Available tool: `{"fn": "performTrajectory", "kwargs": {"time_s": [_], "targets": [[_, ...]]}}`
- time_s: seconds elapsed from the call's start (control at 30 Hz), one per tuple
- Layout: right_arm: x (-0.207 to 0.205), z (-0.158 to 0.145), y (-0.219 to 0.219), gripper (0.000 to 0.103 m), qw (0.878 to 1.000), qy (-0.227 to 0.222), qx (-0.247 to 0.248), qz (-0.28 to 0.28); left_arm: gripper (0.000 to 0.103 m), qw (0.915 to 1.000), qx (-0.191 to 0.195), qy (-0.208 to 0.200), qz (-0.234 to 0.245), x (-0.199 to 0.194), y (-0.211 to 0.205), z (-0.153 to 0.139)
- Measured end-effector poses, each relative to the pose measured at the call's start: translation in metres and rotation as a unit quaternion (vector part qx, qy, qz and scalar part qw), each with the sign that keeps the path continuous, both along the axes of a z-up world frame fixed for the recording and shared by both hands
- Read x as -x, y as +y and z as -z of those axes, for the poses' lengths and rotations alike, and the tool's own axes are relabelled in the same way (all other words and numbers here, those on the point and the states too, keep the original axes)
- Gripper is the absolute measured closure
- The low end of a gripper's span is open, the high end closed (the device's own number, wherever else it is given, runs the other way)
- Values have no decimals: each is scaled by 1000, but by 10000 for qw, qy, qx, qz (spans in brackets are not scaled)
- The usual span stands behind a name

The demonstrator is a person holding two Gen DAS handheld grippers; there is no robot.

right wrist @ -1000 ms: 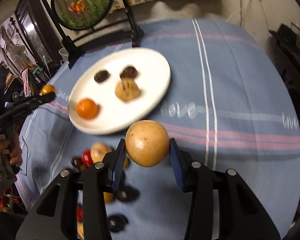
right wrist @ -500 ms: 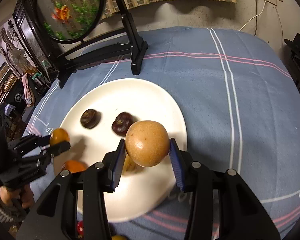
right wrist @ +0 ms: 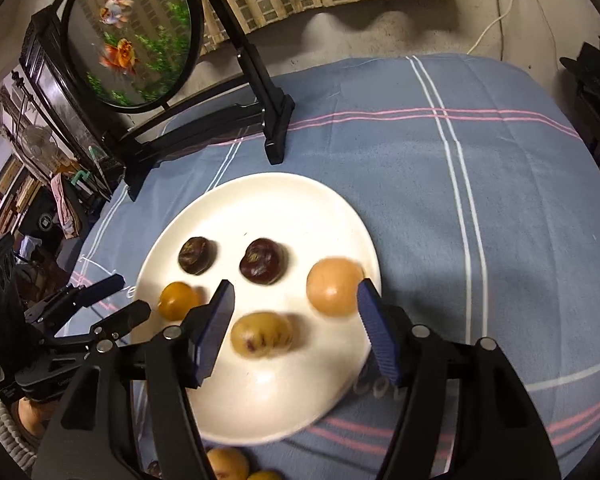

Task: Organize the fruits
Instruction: 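Lower both held fruits onto the white plate and open both grippers, then move both grippers back from the plate toward the fruit cluster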

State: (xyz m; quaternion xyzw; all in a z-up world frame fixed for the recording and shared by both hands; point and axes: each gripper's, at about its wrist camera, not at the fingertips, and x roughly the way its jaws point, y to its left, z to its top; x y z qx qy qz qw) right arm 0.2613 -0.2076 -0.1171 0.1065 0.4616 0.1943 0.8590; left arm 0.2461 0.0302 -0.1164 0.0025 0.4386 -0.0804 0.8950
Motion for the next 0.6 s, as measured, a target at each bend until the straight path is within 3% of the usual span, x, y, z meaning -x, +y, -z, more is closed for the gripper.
{"fn": "performTrajectory", "kwargs": {"time_s": [0.33,0.6], "targets": [[88,-11,-20,37,9998,134,-105,68,13,9988,-415,-261,8,68,-13,-36],[151,-4,-23,29,9995,305,-48,-67,8,9979,-563,-289,141,114,-26,-40]]}}
